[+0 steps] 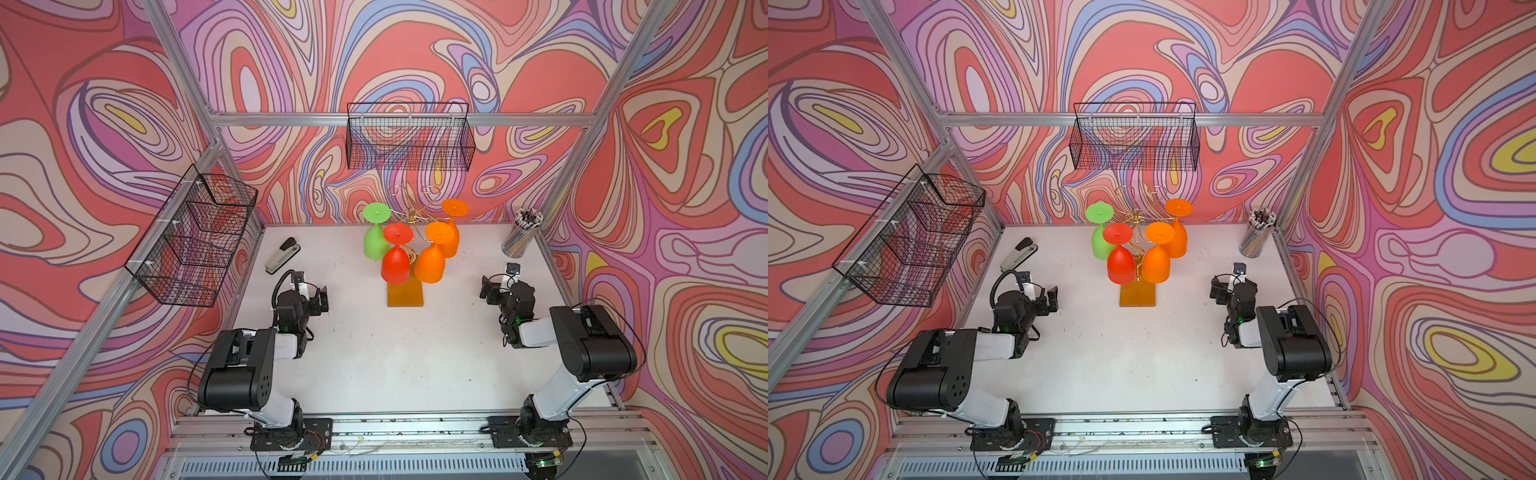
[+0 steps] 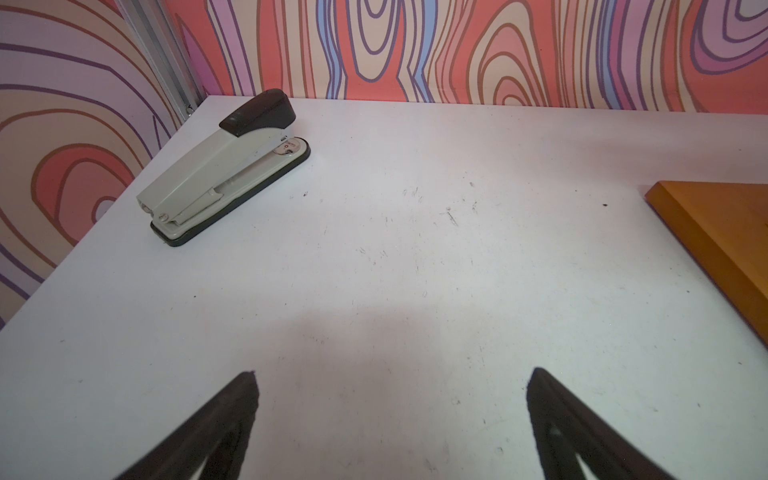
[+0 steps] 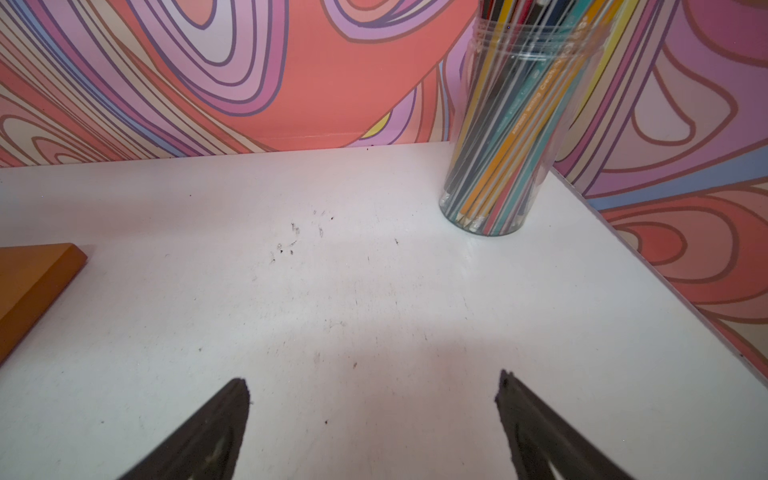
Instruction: Take the wine glass off the wine glass rack
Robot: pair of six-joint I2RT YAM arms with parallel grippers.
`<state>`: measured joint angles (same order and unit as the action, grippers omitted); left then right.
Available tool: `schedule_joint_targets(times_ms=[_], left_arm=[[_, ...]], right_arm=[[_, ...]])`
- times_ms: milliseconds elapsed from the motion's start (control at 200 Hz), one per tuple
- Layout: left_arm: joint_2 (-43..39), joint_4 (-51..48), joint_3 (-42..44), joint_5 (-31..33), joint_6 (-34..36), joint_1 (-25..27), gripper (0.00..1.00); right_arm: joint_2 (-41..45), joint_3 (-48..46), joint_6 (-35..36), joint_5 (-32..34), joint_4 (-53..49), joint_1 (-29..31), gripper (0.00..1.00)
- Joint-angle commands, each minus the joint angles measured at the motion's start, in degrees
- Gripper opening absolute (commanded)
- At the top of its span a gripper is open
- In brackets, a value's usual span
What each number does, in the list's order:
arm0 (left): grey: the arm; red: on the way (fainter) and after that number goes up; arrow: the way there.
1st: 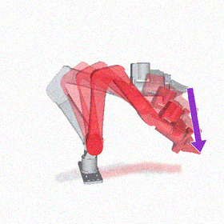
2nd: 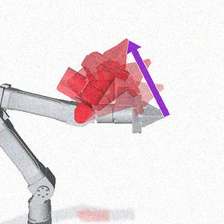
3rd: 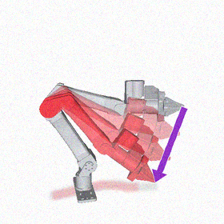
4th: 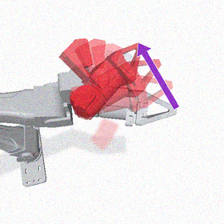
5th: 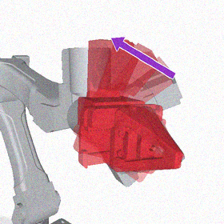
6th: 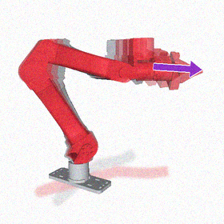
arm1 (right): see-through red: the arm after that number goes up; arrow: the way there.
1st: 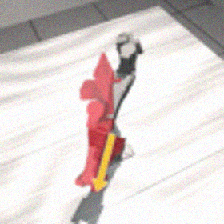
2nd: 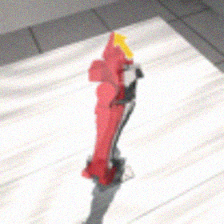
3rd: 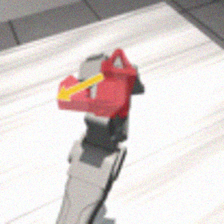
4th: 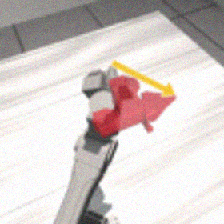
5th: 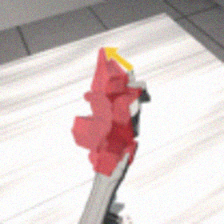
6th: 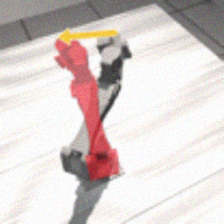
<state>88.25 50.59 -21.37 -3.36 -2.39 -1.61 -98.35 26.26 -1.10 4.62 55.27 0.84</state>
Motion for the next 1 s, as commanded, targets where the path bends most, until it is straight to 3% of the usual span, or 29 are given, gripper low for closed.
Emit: schedule_joint_targets(times_ms=[0,701,846,997], left_arm=[[-0.09,0.56,0.1,0.45,-0.24,-0.4,1.0],[-0.26,1.37,0.57,1.48,-0.66,-0.41,1.0],[-6.46,-2.94,1.15,3.46,-0.99,-0.41,1.0],[-15.25,-9.0,1.27,8.43,-1.26,0.8,1.0]], right_arm=[[-0.27,0.56,0.09,-0.06,-0.4,0.03,0.98],[0.24,0.36,0.24,1.16,0.13,0.1,0.97],[8.87,5.25,0.39,0.77,-15.77,0.12,0.95],[14.63,5.56,-0.82,0.85,-17.25,0.28,0.95]])
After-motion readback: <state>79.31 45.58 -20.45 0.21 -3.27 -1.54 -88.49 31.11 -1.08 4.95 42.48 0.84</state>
